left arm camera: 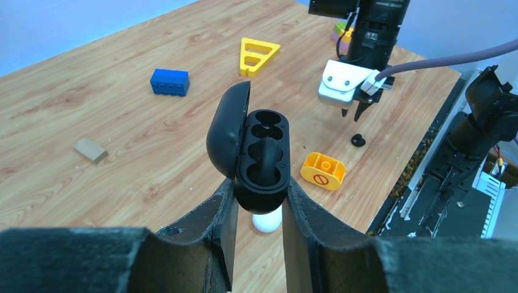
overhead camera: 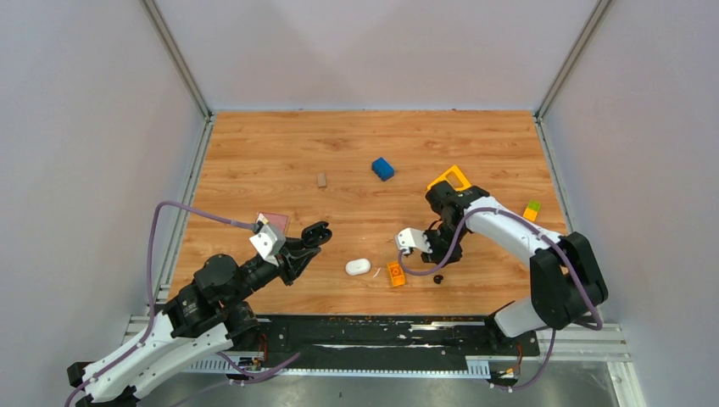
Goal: Insert the wireless bluetooth earbuds into the charging case
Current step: Pick up the earbud from the center of the board.
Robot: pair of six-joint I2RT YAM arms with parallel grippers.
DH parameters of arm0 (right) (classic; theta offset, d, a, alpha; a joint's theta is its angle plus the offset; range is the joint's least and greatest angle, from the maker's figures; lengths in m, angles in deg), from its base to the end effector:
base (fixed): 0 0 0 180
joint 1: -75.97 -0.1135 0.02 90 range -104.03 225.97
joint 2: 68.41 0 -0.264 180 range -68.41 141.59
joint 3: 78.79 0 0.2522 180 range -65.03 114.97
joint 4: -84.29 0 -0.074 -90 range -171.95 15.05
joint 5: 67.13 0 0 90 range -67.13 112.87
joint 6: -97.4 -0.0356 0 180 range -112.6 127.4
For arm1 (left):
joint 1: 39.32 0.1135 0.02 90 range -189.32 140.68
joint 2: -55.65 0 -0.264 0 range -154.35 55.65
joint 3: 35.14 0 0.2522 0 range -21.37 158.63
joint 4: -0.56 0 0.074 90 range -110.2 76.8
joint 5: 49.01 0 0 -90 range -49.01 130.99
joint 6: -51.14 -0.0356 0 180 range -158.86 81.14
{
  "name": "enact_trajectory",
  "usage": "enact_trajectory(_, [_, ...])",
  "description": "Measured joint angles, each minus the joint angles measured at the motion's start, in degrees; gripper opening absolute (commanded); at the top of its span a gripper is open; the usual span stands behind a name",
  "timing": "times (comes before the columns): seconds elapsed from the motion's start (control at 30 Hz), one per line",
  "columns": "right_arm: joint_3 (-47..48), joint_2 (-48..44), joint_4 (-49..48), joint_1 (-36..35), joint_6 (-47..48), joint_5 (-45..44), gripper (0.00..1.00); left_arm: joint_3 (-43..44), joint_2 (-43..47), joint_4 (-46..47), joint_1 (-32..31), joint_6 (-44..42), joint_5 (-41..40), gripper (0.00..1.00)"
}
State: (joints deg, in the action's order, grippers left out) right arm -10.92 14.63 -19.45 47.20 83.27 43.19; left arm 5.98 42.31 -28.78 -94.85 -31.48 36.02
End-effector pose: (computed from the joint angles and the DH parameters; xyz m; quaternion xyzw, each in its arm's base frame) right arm 0.1946 0.1209 0.2022 -0.7776 0.6034 0.1666 0.0592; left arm 0.0567 -0.0771 0.2890 0.2645 0.6660 -0.3371 0.6106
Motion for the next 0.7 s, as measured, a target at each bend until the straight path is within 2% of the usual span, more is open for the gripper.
enact_trajectory(0.2, [1.5, 5.1, 0.1, -1.4, 1.1, 0.9, 0.28, 0.0, 0.0, 0.0, 0.0, 0.0, 0.0, 0.01])
enact_trajectory(0.7, [1.4, 8.8, 0.6, -3.8, 1.8, 1.7, 0.31, 0.0, 0.0, 0.0, 0.0, 0.0, 0.0, 0.01])
